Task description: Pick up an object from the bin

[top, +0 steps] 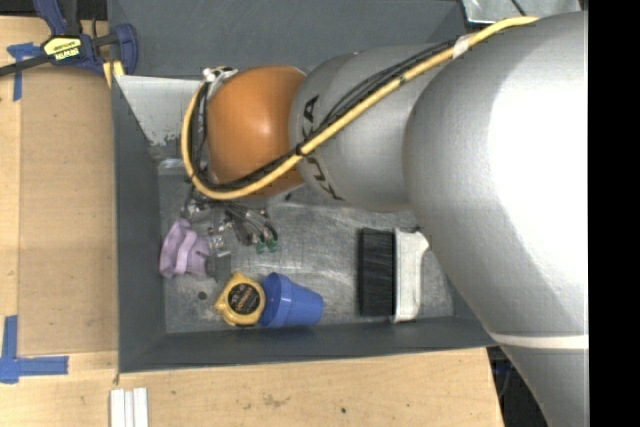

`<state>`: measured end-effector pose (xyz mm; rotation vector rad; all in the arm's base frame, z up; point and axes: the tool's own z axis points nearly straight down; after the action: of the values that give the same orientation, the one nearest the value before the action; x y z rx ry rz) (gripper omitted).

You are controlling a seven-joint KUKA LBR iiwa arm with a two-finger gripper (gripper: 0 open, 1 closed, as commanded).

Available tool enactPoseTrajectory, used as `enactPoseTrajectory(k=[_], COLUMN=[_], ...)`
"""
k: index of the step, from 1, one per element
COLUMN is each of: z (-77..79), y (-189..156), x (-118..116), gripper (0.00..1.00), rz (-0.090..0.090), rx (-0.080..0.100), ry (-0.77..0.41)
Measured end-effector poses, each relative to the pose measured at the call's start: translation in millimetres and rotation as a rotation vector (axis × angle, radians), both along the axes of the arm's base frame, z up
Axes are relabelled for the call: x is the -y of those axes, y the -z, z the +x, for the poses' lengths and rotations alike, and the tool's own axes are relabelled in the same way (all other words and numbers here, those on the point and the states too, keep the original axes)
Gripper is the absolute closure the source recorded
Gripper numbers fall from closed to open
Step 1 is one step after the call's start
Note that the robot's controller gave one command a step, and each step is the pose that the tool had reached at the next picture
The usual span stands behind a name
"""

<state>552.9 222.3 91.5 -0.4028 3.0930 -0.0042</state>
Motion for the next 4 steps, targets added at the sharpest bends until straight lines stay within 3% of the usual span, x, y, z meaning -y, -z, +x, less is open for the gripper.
enactPoseTrajectory(k=[2, 3, 4], z=[-4.6, -1.0, -10.4], y=[-3, -24, -60], x=[0, -1, -10], gripper=[1.00, 1.00, 0.00], rz=[0.004, -0.002, 0.002], rx=[0.008, -0.011, -0.019], ry=[0.002, 0.006, 0.018])
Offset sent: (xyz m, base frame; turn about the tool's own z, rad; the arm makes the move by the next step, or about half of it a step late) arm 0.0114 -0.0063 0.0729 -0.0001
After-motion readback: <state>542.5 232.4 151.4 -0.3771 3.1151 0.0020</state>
